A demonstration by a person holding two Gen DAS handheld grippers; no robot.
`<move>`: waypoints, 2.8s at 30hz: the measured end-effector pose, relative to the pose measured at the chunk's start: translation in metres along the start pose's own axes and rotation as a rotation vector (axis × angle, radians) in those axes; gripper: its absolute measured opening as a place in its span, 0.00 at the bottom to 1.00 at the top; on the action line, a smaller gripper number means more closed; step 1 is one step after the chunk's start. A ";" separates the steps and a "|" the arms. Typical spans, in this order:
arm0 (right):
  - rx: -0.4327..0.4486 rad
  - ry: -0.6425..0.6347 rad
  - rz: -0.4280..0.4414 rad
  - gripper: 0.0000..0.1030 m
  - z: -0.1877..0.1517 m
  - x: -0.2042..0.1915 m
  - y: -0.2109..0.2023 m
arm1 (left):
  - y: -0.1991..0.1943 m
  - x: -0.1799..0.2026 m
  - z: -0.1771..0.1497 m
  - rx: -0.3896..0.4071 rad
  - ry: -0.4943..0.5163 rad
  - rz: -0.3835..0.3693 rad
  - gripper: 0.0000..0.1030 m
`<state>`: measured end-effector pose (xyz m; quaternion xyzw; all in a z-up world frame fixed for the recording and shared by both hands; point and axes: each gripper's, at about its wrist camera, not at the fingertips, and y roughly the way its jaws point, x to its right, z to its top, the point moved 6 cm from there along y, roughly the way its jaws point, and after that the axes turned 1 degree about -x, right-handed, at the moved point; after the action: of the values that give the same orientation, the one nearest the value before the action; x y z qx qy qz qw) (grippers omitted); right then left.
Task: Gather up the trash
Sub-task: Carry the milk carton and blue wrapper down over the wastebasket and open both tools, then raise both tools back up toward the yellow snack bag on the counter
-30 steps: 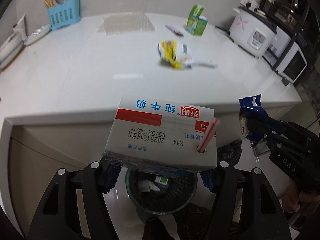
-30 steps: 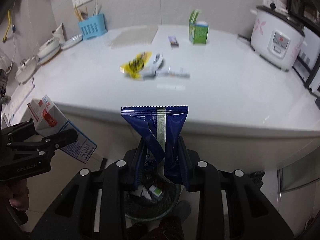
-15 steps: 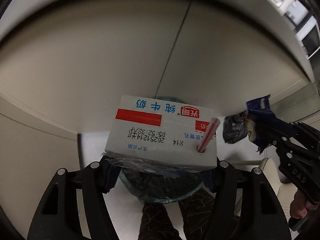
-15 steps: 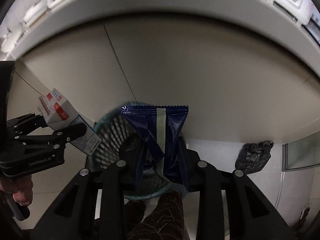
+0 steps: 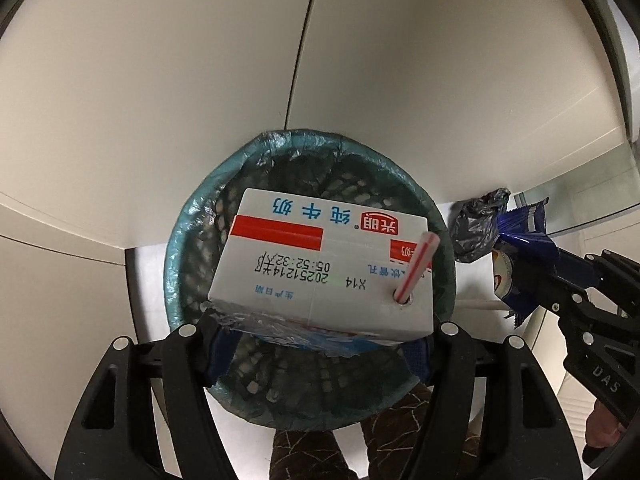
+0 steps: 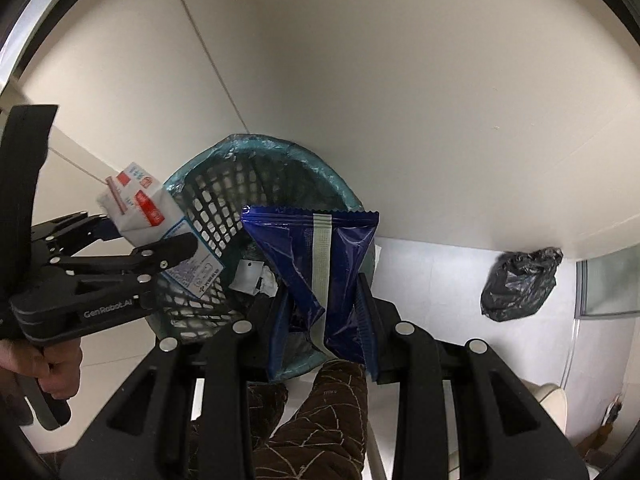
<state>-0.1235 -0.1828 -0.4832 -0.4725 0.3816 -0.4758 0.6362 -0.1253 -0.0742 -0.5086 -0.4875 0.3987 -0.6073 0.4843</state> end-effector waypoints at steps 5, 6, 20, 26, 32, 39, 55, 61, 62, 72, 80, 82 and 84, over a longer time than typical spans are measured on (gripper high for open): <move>0.008 0.027 0.009 0.28 0.003 0.008 -0.001 | -0.002 0.000 0.000 0.019 -0.006 0.011 0.76; 0.009 0.023 0.007 0.28 0.003 0.007 -0.001 | -0.003 0.000 0.000 0.024 -0.009 0.015 0.78; 0.030 -0.054 0.074 0.30 0.019 -0.040 0.013 | -0.038 -0.046 -0.009 0.061 -0.089 0.086 0.94; 0.022 -0.100 0.083 0.42 0.022 -0.056 0.021 | -0.051 -0.064 -0.016 0.063 -0.114 0.096 0.94; 0.014 -0.103 0.105 0.58 0.019 -0.065 0.024 | -0.053 -0.073 -0.021 0.061 -0.130 0.098 0.94; 0.013 -0.064 0.094 0.72 0.020 -0.064 0.023 | -0.058 -0.077 -0.022 0.064 -0.142 0.091 0.94; 0.152 0.014 -0.003 0.92 0.046 -0.035 -0.114 | -0.172 -0.057 0.004 0.123 -0.133 0.038 0.94; 0.223 0.014 -0.029 0.93 0.068 -0.024 -0.170 | -0.224 -0.055 0.030 0.181 -0.130 0.036 0.94; 0.235 0.016 -0.033 0.92 0.072 -0.023 -0.178 | -0.234 -0.054 0.035 0.197 -0.125 0.040 0.94; 0.388 0.086 -0.068 0.92 0.118 0.000 -0.270 | -0.298 -0.027 0.084 0.296 -0.058 -0.004 0.94; 0.465 0.088 -0.093 0.92 0.145 0.013 -0.307 | -0.329 -0.004 0.130 0.330 0.005 0.001 0.94; 0.475 0.084 -0.101 0.92 0.151 0.018 -0.311 | -0.332 0.004 0.141 0.337 0.012 -0.004 0.94; 0.480 0.088 -0.101 0.92 0.160 0.025 -0.314 | -0.332 0.012 0.151 0.337 0.023 -0.001 0.94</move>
<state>-0.0444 -0.2003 -0.1396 -0.3051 0.2608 -0.6041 0.6885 -0.0440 -0.0168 -0.1575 -0.3925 0.2965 -0.6714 0.5544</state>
